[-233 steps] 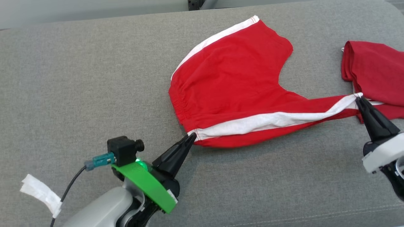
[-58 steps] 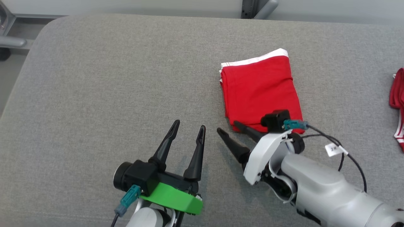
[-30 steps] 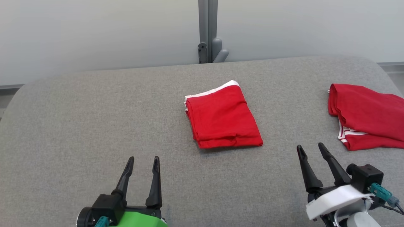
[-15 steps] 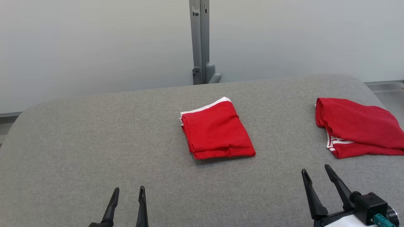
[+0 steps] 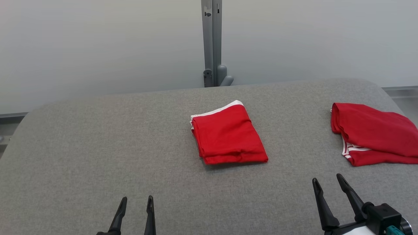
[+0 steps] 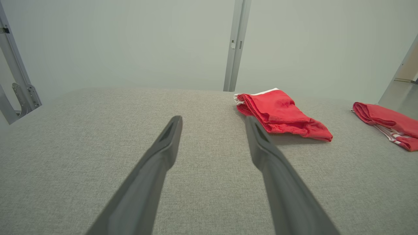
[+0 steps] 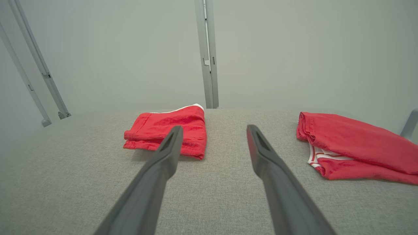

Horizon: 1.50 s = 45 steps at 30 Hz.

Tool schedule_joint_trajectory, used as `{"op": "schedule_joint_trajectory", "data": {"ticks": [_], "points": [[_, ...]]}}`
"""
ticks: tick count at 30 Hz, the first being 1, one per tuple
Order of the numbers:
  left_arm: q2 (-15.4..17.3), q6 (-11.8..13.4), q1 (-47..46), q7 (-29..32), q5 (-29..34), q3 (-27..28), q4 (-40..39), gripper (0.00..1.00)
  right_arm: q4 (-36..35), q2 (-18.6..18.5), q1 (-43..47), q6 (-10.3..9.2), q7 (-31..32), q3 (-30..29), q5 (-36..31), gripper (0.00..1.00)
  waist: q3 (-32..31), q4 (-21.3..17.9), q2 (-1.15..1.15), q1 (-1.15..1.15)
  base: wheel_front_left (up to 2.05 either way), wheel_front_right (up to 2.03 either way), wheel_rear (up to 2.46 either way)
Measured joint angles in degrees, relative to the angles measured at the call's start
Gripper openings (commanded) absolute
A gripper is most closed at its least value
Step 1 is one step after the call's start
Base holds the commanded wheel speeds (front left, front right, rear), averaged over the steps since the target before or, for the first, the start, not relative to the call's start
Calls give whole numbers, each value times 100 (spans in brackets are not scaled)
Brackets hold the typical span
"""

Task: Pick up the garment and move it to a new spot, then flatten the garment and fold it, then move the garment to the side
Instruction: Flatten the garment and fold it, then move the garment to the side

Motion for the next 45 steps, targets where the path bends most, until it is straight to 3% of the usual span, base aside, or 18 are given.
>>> {"op": "schedule_joint_trajectory", "data": {"ticks": [31, 39, 45], "points": [[0, 1, -180, 0, 100, -203, -4, 100, 321, -45, -325, 0, 0, 116, 334, 100, 327, 209, 0, 0, 0, 0, 0], [-1, -10, -350, 0, 94, -330, -67, 100, 1380, -155, -1208, 0, 0, 326, 1394, 100, 564, 387, 0, 0, 0, 0, 0], [0, -73, -582, 0, 64, -417, -85, 100, 2334, -557, -2241, 0, 0, 833, 2425, 100, 816, 562, 0, 0, 0, 0, 0]]}}
